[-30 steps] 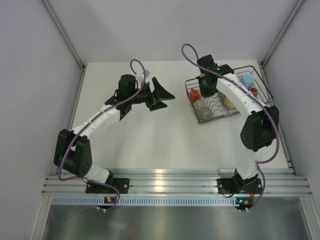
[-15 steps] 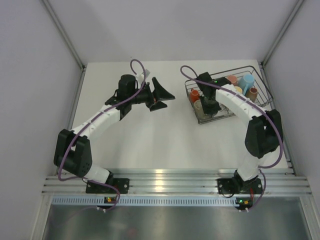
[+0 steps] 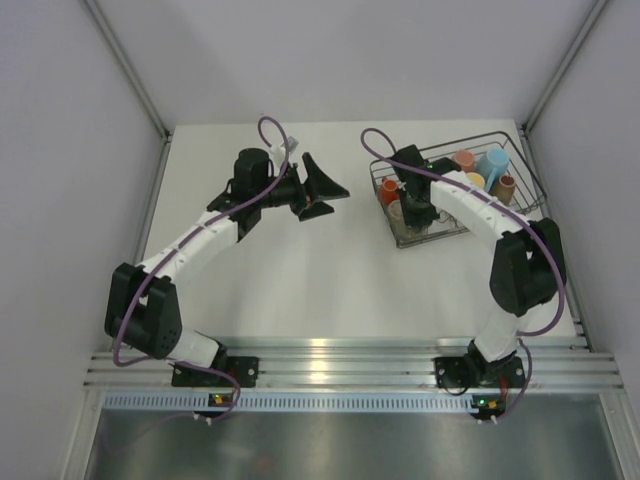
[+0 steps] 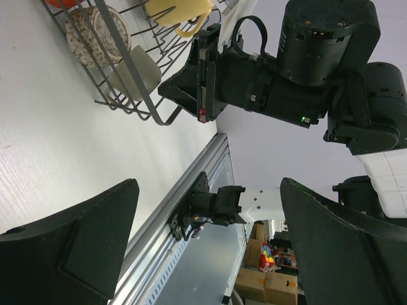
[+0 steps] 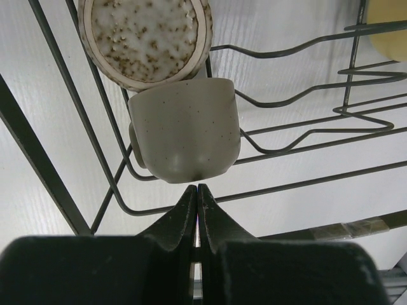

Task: Load the cups into the dish rack
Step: Place the cup upside down on the dish rack

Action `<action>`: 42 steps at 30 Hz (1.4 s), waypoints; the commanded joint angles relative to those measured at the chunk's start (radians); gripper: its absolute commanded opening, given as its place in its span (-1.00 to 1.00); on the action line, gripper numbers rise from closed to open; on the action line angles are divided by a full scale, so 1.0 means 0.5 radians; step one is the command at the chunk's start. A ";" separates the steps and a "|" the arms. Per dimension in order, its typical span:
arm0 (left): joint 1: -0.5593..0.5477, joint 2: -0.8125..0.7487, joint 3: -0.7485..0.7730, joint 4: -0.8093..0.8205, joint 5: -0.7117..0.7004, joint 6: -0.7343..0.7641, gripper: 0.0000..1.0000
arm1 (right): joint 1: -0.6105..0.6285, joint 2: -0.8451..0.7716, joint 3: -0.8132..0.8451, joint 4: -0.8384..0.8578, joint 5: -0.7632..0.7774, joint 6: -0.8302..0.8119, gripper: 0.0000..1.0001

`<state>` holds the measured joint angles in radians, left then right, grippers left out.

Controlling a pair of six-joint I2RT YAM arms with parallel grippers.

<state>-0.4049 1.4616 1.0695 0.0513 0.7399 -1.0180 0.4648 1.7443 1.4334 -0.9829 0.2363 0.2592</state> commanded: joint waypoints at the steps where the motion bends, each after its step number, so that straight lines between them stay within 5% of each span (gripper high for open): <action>1: 0.012 -0.079 -0.013 0.078 -0.007 0.020 0.96 | 0.025 -0.003 0.038 0.113 0.092 0.022 -1.00; 42: 0.012 -0.064 -0.037 0.078 -0.007 0.023 0.96 | 0.028 0.429 0.775 0.045 0.095 -0.092 -1.00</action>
<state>-0.4046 1.4616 1.0676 0.0513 0.7395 -1.0180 0.4648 1.9274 1.7420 -0.9977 0.2695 0.2272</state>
